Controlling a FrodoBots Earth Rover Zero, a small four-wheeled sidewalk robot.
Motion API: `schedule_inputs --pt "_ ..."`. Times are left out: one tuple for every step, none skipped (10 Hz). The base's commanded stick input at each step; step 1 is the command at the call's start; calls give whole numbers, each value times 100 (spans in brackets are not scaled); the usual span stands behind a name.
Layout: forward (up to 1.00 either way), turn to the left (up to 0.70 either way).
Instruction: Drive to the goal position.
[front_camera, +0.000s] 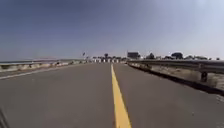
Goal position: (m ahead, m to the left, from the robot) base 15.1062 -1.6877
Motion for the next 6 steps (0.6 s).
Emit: schedule_inputs --pt "50 0" --pt "50 0" --pt "50 0" --pt "50 0" --pt "50 0" --pt "50 0"
